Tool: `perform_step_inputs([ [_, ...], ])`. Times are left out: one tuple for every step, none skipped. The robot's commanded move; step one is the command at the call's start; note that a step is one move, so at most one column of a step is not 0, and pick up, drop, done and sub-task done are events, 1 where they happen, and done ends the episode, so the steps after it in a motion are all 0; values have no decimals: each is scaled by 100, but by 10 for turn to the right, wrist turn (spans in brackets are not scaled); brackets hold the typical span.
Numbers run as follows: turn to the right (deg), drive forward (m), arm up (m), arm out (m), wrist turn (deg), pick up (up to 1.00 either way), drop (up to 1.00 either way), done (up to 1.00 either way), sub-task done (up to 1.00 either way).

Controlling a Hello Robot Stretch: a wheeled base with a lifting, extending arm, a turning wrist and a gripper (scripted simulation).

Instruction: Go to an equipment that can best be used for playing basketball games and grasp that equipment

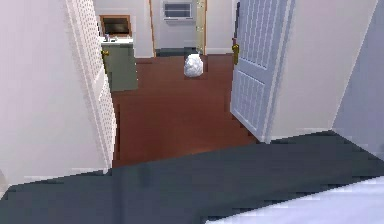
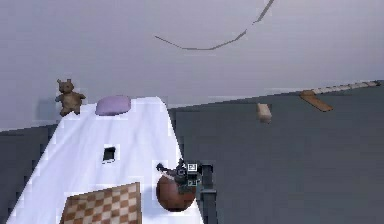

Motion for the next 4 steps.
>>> perform_step_inputs([
  [0,0,-30,0,0,0,0,0,0],
  [0,0,0,0,0,100,0,0,0],
  [0,0,10,0,0,0,0,0,0],
  [0,0,0,0,0,0,0,100,0],
])
